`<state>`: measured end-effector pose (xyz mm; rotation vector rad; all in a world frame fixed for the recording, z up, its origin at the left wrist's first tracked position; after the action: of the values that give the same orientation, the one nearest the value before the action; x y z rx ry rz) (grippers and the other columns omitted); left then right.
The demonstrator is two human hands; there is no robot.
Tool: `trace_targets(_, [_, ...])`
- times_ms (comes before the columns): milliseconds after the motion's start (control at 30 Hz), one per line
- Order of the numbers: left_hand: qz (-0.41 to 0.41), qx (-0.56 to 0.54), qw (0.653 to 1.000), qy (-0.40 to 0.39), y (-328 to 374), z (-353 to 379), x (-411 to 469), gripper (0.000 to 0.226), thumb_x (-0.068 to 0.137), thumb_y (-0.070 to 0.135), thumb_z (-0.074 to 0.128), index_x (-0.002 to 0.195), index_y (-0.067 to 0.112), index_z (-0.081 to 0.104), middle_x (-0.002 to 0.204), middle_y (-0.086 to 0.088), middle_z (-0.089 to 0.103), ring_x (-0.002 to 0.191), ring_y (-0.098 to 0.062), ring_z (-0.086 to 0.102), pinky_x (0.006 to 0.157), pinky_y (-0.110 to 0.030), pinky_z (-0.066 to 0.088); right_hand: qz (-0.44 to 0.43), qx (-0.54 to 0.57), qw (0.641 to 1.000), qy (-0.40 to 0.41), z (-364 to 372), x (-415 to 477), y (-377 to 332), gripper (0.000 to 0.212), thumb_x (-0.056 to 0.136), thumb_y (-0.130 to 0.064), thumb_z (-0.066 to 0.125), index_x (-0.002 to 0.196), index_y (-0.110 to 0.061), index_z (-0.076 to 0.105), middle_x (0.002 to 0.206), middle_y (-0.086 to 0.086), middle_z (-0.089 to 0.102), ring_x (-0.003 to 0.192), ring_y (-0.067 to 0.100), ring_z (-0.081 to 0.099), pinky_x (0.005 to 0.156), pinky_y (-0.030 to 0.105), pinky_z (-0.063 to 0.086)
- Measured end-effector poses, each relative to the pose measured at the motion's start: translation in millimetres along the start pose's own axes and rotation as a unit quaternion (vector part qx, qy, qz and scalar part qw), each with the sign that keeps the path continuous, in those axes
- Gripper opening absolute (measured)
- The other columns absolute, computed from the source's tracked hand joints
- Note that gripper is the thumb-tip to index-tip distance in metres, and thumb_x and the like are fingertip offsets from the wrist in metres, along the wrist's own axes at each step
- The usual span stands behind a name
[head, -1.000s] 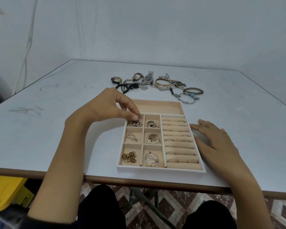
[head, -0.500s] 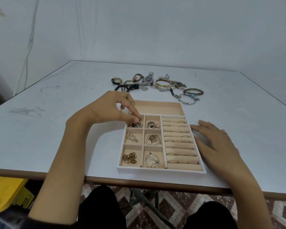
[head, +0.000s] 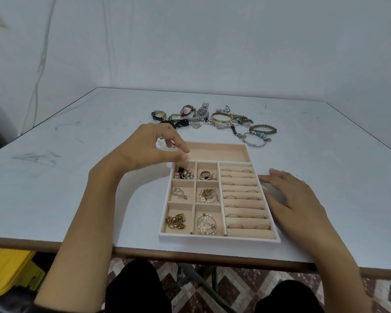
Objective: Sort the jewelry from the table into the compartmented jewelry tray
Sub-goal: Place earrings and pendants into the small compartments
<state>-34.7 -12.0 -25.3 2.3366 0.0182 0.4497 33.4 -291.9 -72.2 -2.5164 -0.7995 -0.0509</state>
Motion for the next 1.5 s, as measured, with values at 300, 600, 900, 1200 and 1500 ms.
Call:
trace_targets(300, [0.023,-0.072,0.984,0.162,13,-11,24,0.005,0.085,0.016,0.071,0.089,0.017,0.074,0.086,0.013,0.066,0.075,-0.003,0.055,0.064,-0.008,0.04,0.004,-0.067,0.994,-0.083,-27,32,-6,0.021,0.093,-0.043,0.047,0.105,-0.044,0.063,0.106,-0.013,0.055,0.101,0.008,0.048,0.076,0.031,0.038])
trace_targets(600, [-0.032,-0.004,0.989,0.145,-12,1,82,0.027,0.083,0.0,0.061,0.095,0.022,0.068,0.084,0.008,0.066,0.075,-0.005,0.059,0.064,-0.007,0.044,0.0,-0.054,0.998,-0.031,-52,133,-34,0.009,0.084,-0.03,0.059,0.079,-0.031,0.066,0.086,-0.002,0.07,0.078,0.021,0.068,0.078,0.032,0.051])
trace_targets(900, [-0.132,0.162,0.978,0.001,-56,35,109,0.03,0.088,0.021,0.057,0.114,0.033,0.065,0.113,-0.002,0.06,0.094,-0.021,0.058,0.077,-0.031,0.045,-0.002,-0.08,0.995,0.052,-8,213,-44,0.017,0.083,-0.016,0.06,0.092,-0.023,0.072,0.098,0.002,0.069,0.09,0.025,0.063,0.067,0.027,0.036])
trace_targets(1200, [-0.053,0.213,0.975,0.039,-50,34,109,0.032,0.087,0.01,0.057,0.112,0.027,0.067,0.105,0.01,0.063,0.101,-0.017,0.056,0.071,-0.028,0.041,-0.04,-0.086,0.995,0.041,27,241,-47,0.016,0.087,-0.024,0.063,0.1,-0.025,0.072,0.104,0.001,0.067,0.092,0.024,0.062,0.068,0.027,0.036])
trace_targets(1500, [-0.053,0.19,0.98,-0.007,-58,37,111,0.024,0.09,0.023,0.06,0.11,0.033,0.068,0.111,0.0,0.066,0.101,-0.021,0.058,0.077,-0.033,0.048,-0.036,-0.049,0.997,0.053,19,240,-47,0.014,0.084,-0.015,0.059,0.089,-0.022,0.07,0.091,-0.002,0.063,0.086,0.021,0.058,0.068,0.028,0.035])
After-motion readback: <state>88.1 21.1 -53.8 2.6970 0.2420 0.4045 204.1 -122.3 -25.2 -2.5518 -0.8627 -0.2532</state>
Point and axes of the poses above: each hand's wrist, its own x-axis towards the middle knuckle, its own z-axis out of the palm, y = z × x, the point moved 3 cm from there along x, towards the middle knuckle
